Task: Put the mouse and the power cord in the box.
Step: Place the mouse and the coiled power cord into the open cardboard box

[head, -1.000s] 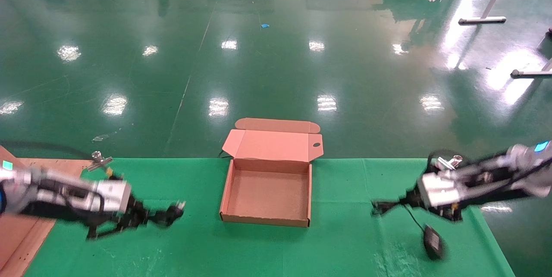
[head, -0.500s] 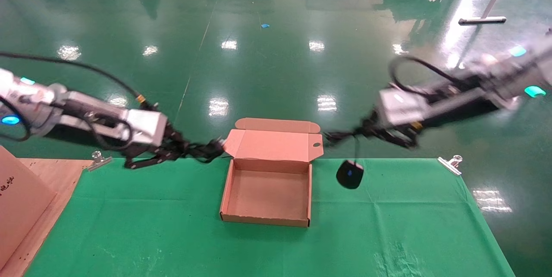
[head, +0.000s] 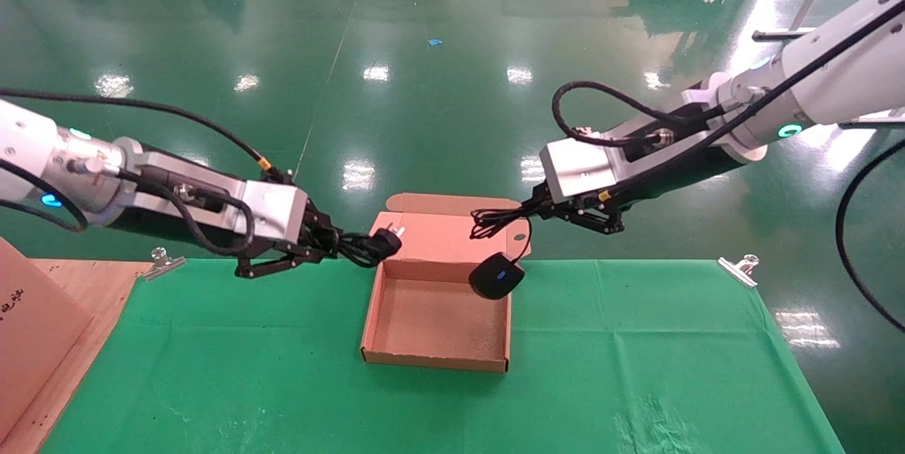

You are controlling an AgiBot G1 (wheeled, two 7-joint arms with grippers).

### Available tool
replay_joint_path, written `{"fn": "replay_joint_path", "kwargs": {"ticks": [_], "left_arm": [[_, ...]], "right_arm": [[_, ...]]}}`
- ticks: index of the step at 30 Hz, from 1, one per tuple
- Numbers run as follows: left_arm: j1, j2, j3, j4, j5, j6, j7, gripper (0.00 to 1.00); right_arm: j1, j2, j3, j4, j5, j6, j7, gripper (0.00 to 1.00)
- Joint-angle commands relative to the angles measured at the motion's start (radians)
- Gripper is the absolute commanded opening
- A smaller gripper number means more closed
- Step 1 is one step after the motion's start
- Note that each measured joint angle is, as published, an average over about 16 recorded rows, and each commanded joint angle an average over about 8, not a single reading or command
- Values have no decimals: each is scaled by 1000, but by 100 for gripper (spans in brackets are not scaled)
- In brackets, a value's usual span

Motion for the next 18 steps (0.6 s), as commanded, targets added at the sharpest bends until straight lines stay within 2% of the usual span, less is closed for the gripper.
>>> {"fn": "replay_joint_path", "kwargs": {"ticks": [1,4,10,18], "left_arm": [[7,-3,0,-18,-2,2,1,0],[75,9,-14,-51,8,-120,17,0],[265,52,-42,-134,70,-457,8,0],[536,186,-48,-203,194,-899,-8,0]], "right_arm": [[-11,5,1,32,1,-3,21,0],[-27,18,5,79,9,-9,52,0],[-71,55,15,166,21,-12,100,0],[-141,113,22,236,33,-12,129,0]]}}
